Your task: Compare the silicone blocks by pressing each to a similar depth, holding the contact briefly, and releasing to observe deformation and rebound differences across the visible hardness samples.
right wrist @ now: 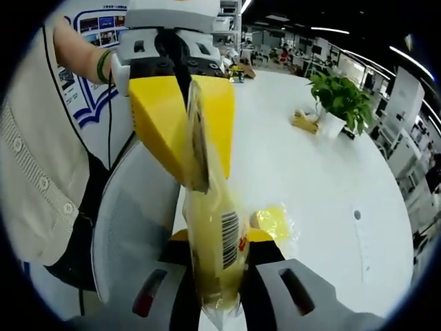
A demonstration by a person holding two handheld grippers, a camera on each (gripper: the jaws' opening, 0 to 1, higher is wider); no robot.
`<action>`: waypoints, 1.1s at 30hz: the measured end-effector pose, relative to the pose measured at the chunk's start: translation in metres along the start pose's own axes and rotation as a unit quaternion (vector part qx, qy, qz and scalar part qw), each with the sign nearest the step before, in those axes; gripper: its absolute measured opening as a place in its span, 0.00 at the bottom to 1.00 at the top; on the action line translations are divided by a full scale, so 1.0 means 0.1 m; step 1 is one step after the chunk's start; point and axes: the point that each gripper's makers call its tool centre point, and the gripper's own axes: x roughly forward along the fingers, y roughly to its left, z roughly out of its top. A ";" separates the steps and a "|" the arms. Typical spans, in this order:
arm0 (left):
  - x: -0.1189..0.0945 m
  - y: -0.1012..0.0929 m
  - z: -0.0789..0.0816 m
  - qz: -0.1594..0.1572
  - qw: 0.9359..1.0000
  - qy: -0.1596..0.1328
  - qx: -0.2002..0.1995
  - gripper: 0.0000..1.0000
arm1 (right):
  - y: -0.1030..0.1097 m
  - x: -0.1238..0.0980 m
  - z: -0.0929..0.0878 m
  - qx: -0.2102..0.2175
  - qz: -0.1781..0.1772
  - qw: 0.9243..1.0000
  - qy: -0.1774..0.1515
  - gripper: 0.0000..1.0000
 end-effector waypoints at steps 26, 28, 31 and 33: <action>0.00 0.03 0.06 -0.008 0.999 -0.023 -0.034 0.00 | -0.02 -0.04 0.02 0.000 0.003 1.000 0.002 0.18; -0.01 0.03 0.06 -0.008 0.999 -0.023 -0.034 0.00 | -0.01 -0.04 0.02 -0.001 0.006 1.000 0.004 0.19; -0.01 0.03 0.05 -0.006 0.999 -0.026 -0.037 0.00 | 0.01 -0.03 0.02 0.001 0.014 1.000 0.004 0.20; -0.01 0.02 0.04 -0.007 0.999 -0.026 -0.039 0.00 | 0.01 -0.01 0.02 0.000 0.014 1.000 0.006 0.21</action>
